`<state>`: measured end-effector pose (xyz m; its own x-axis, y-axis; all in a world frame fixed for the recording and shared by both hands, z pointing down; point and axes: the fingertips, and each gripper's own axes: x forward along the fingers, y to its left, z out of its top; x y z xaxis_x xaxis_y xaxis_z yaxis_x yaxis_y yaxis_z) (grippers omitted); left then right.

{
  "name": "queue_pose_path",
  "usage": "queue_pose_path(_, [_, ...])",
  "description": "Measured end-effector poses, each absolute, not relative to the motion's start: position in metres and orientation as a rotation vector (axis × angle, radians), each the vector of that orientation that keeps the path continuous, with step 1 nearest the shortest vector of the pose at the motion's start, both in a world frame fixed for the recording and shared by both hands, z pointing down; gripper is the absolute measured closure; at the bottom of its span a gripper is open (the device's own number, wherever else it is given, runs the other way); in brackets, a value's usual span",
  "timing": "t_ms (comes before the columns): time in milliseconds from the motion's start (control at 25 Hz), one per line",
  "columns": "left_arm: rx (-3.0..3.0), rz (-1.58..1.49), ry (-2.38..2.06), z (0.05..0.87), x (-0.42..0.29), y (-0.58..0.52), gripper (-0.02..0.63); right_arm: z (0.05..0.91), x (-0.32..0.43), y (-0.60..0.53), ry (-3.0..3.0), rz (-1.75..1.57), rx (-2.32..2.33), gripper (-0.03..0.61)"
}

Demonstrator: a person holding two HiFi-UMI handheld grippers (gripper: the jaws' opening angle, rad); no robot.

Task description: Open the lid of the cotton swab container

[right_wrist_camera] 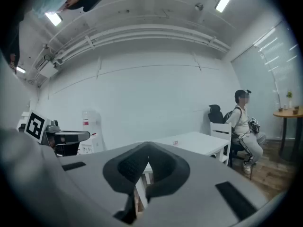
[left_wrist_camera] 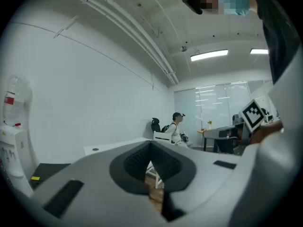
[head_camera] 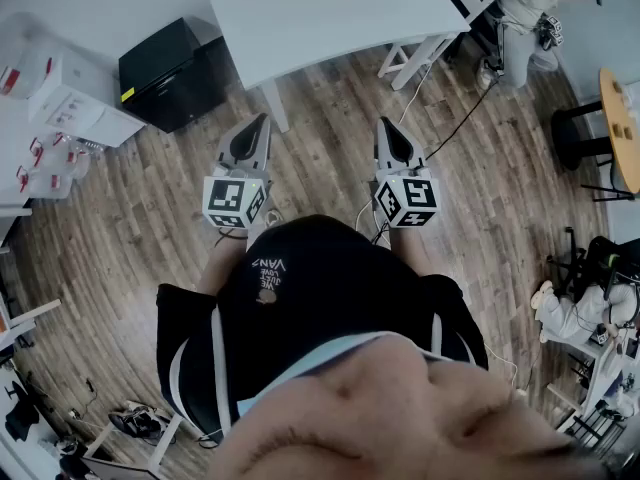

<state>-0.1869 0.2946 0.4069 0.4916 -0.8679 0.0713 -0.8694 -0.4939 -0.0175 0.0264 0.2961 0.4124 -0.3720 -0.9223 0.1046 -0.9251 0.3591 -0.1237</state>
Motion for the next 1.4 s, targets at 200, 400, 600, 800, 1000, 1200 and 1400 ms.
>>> queue_pose_path(200, [2.665, 0.116, -1.589, 0.413, -0.183, 0.293, 0.597, 0.413, 0.034, 0.294, -2.57, 0.241, 1.747, 0.565])
queue_pose_path(400, [2.623, 0.134, -1.598, 0.428, -0.175, 0.304, 0.597, 0.426, 0.044, 0.298, -2.569, 0.285, 1.721, 0.565])
queue_pose_path(600, [2.601, 0.16, -1.587, 0.439, -0.172, 0.31, 0.597, 0.435, 0.047, 0.299, -2.564, 0.315, 1.711, 0.566])
queue_pose_path(800, [2.603, 0.143, -1.589, 0.44, -0.176, 0.294, 0.597, 0.442, 0.044, 0.285, -2.549, 0.328, 1.714, 0.565])
queue_pose_path(1000, [2.607, 0.126, -1.56, 0.445, -0.175, 0.26, 0.597, 0.442, 0.047, 0.257, -2.524, 0.319, 1.746, 0.566])
queue_pose_path(1200, [2.635, 0.119, -1.519, 0.441, -0.174, 0.211, 0.597, 0.441, 0.043, 0.215, -2.504, 0.329, 1.763, 0.565])
queue_pose_path(1400, [2.66, 0.119, -1.477, 0.434, -0.175, 0.159, 0.597, 0.435, 0.042, 0.17, -2.483, 0.329, 1.804, 0.565])
